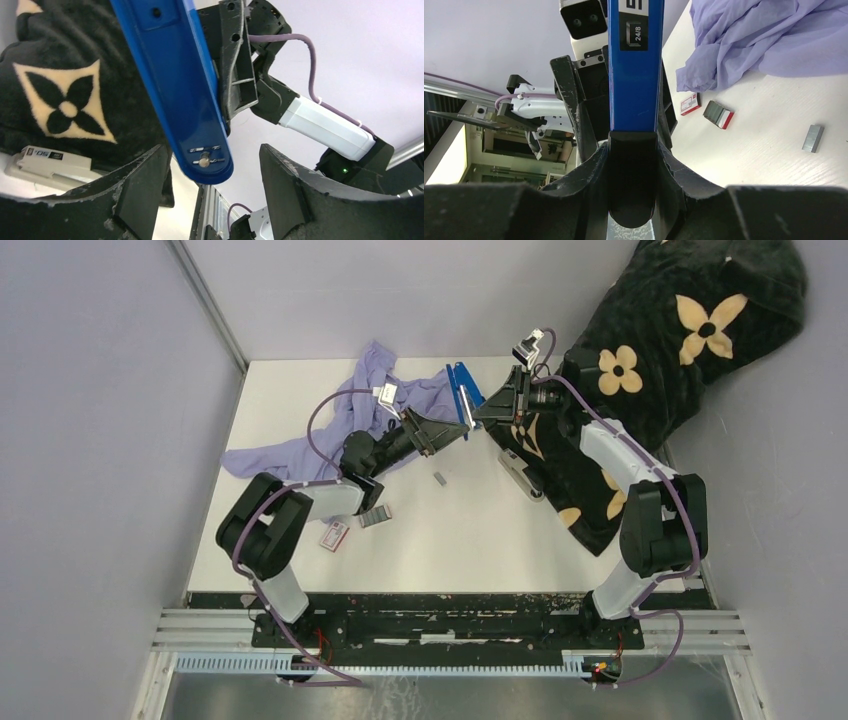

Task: Unload the staples from the stapler
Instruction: Unload the staple at the center of the board.

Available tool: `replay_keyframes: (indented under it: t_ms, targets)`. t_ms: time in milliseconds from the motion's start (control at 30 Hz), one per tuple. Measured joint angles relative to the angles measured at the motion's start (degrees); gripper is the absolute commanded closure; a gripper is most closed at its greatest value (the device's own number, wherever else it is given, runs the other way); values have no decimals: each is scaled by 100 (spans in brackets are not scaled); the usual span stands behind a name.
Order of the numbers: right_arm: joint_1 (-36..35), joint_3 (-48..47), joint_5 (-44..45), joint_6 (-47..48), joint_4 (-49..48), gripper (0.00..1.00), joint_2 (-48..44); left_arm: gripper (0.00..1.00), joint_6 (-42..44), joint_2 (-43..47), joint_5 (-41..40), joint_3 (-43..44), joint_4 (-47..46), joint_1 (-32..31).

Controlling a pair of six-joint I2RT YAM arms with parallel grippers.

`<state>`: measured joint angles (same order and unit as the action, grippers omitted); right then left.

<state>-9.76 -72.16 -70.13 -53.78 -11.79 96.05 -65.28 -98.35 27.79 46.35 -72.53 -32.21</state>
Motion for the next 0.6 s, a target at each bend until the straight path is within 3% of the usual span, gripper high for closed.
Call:
replay_keyframes:
  t_ms: [167,433,467,533,567,600]
  targets:
    - [-26,2,-31,-2,-44,99,0,42,-155,-232,149,249,-186,0]
    - [-33,2,-55,7,-57,99,0,50,-385,-514,378,435,-308,4]
    - [-31,2,-55,15,-59,99,0,54,-398,-529,402,463,-308,9]
    - [-31,2,-57,66,-72,99,0,75,-452,-557,439,498,-304,15]
    - [-31,0,-55,114,-98,99,0,91,-481,-577,450,514,-304,22]
    - [-28,2,-48,125,-103,99,-2,96,-490,-605,487,542,-310,28]
